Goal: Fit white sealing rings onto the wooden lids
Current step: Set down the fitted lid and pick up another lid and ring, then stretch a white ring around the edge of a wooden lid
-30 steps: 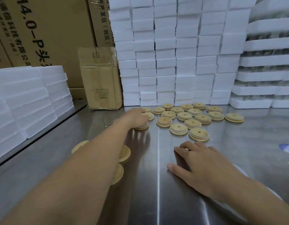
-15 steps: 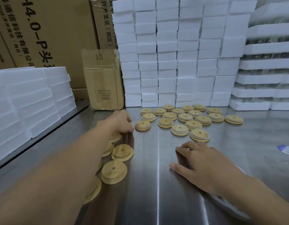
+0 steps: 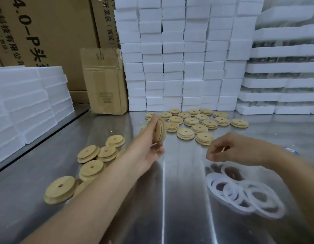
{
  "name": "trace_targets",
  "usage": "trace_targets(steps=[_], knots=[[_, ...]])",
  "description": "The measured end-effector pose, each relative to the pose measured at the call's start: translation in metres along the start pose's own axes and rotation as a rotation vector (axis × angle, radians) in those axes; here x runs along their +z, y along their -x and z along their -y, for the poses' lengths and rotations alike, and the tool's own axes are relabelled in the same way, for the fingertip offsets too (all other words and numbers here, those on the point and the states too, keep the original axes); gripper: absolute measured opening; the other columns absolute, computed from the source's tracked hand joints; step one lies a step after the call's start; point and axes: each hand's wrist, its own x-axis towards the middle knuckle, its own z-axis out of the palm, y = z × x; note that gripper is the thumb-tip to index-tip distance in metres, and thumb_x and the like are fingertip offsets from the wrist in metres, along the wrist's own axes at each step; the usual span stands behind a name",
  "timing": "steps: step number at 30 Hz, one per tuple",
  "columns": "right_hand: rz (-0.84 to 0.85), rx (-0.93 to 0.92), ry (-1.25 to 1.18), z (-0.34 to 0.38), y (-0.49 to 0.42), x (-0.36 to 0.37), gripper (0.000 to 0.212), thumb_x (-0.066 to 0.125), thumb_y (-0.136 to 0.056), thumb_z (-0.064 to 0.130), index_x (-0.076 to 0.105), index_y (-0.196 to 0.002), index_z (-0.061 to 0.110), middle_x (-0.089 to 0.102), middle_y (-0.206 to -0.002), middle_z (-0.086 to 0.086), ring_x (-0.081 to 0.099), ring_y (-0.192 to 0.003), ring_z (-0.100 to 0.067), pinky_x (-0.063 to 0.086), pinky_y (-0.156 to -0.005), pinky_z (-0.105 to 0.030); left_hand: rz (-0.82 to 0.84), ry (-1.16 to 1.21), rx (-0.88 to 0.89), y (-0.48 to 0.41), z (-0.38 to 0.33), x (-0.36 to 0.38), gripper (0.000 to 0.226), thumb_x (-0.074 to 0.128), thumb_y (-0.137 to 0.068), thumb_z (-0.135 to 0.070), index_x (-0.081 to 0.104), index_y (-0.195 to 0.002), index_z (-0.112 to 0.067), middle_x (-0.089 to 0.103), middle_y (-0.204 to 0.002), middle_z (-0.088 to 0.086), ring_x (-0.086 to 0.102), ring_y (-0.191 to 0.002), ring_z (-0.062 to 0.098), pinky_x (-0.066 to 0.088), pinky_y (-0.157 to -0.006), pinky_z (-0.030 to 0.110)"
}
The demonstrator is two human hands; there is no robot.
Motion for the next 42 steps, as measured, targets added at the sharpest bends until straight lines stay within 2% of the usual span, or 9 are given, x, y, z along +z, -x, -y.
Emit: trace_targets(steps=[4,8,15,19,22,30,35,39,42], knots=[[0.145,0.014,-0.008,-0.007,0.003,-0.002,0.004,0.080,-0.090,0.033,0.081,-0.094,0.035,0.078,-0.095,0.010,0.071,-0.091,-0.008,0.053,-0.095,-0.032,0.008,-0.184,0.032,0.007,0.023,0.002,0.047,0.072,-0.096,-0.054,0.040,-0.073,-0.027,0.027,-0.064,-0.004,0.026,-0.050,0.011,0.019,-0.041,0.023],[0.109,0.037,0.010,-0.013,0.003,-0.007,0.008,0.081,-0.090,0.035,0.079,-0.095,0.041,0.075,-0.095,0.015,0.069,-0.087,-0.004,0.049,-0.086,-0.025,-0.004,-0.339,0.087,0.011,0.022,0.005,0.045,0.053,-0.105,-0.059,0.039,-0.076,-0.028,0.027,-0.060,-0.006,0.026,-0.043,0.011,0.018,-0.040,0.022],[0.180,0.130,0.148,-0.029,0.005,-0.015,0.012,0.080,-0.091,0.031,0.075,-0.081,0.037,0.076,-0.086,0.016,0.067,-0.079,-0.002,0.049,-0.083,-0.026,0.061,-0.367,0.080,0.016,0.026,0.001,0.022,0.051,-0.111,-0.034,0.063,-0.117,-0.016,0.076,-0.076,-0.003,0.078,-0.067,0.016,0.038,-0.046,0.023],[0.031,0.037,-0.133,-0.028,0.003,-0.013,0.018,0.076,-0.094,0.017,0.076,-0.083,0.031,0.073,-0.078,0.010,0.063,-0.074,-0.004,0.044,-0.074,-0.022,0.123,-0.301,0.066,0.019,0.024,0.005,0.021,0.053,-0.111,-0.022,0.064,-0.129,-0.023,0.081,-0.109,0.004,0.082,-0.088,0.026,0.052,-0.047,0.025],[-0.123,-0.086,-0.398,-0.015,-0.001,-0.008,0.009,0.082,-0.089,0.026,0.080,-0.097,0.030,0.077,-0.086,0.004,0.067,-0.080,-0.003,0.047,-0.075,-0.020,0.155,-0.317,0.084,0.020,0.024,0.006,0.025,0.054,-0.110,-0.018,0.064,-0.131,-0.027,0.077,-0.119,0.006,0.082,-0.090,0.027,0.055,-0.048,0.026],[-0.377,-0.273,-0.466,0.026,-0.015,0.040,0.005,0.083,-0.089,0.020,0.080,-0.085,0.020,0.076,-0.103,0.010,0.067,-0.101,0.000,0.044,-0.084,-0.004,0.288,-0.426,0.142,0.019,0.025,0.002,0.029,0.051,-0.109,-0.022,0.072,-0.124,-0.033,0.080,-0.103,-0.003,0.081,-0.093,0.022,0.054,-0.054,0.024],[-0.457,-0.245,-0.570,0.030,-0.020,0.053,0.007,0.083,-0.087,0.011,0.076,-0.084,0.009,0.079,-0.089,0.001,0.075,-0.083,-0.013,0.055,-0.077,-0.017,0.333,-0.430,0.144,0.018,0.025,0.002,0.025,0.054,-0.108,-0.030,0.070,-0.127,-0.028,0.079,-0.104,0.001,0.080,-0.095,0.022,0.052,-0.054,0.025],[-0.537,-0.232,-0.573,0.035,-0.022,0.056,0.008,0.083,-0.087,0.012,0.076,-0.083,0.013,0.079,-0.094,0.001,0.075,-0.091,-0.021,0.060,-0.088,-0.038,0.351,-0.597,0.279,0.017,0.028,0.001,0.039,0.074,-0.097,-0.025,0.062,-0.132,-0.035,0.080,-0.109,-0.007,0.079,-0.094,0.017,0.050,-0.054,0.024],[-0.550,-0.222,-0.499,0.036,-0.023,0.060,0.009,0.082,-0.088,0.017,0.075,-0.083,0.018,0.078,-0.095,0.003,0.074,-0.095,-0.022,0.058,-0.093,-0.051,0.357,-0.703,0.415,0.014,0.035,0.001,0.035,0.067,-0.104,-0.019,0.061,-0.135,-0.033,0.080,-0.109,-0.007,0.077,-0.087,0.020,0.048,-0.056,0.026]])
